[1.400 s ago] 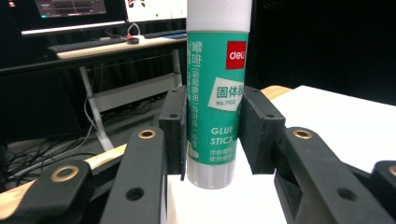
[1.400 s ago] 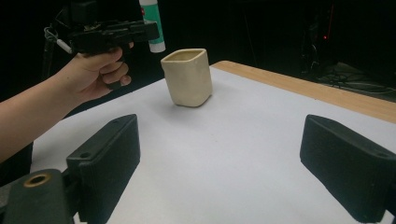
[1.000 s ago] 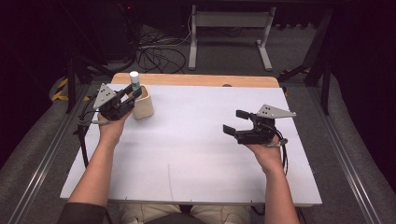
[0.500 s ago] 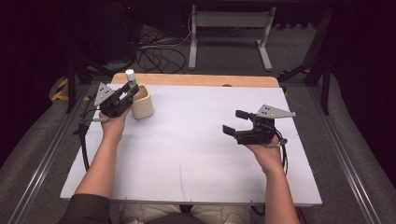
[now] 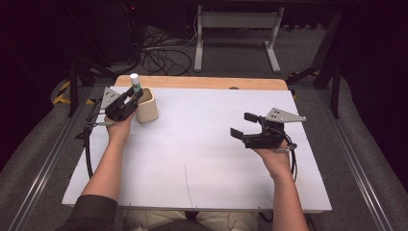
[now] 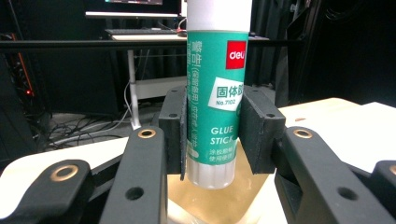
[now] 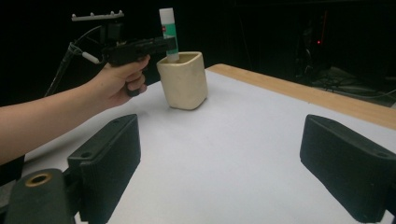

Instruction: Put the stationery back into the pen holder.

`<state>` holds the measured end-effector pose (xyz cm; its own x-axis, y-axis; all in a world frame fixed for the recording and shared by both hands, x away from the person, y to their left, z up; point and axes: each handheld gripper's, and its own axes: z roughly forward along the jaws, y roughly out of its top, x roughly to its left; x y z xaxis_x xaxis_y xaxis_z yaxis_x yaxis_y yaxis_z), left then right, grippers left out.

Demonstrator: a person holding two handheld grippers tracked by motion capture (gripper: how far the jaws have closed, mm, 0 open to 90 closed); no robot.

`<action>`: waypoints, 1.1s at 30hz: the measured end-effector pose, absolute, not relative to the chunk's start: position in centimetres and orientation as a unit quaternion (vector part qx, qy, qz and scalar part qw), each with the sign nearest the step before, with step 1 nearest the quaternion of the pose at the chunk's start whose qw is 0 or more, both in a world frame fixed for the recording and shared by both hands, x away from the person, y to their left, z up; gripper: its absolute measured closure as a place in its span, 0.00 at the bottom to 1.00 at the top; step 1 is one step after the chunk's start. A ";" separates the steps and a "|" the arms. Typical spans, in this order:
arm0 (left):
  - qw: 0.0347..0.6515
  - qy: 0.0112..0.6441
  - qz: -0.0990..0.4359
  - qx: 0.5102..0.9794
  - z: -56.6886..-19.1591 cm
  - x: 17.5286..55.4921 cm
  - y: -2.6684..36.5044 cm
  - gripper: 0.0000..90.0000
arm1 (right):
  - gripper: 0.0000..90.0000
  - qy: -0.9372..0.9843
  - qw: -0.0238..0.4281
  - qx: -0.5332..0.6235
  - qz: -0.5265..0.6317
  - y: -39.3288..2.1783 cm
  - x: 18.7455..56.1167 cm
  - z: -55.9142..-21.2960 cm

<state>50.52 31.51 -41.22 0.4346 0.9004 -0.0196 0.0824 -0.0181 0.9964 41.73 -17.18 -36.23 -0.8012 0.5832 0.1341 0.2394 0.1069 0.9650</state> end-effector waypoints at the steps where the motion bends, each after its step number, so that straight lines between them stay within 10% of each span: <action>1: 0.577 0.397 0.354 0.620 -41.3 50.6 31.5 0.72 | 0.14 0.729 0.144 0.282 0.607 -17.2 41.7 -36.2; 33: 0.575 0.407 0.344 0.621 -42.2 50.9 31.8 0.72 | 0.15 0.723 0.147 0.285 0.613 -17.5 41.7 -36.2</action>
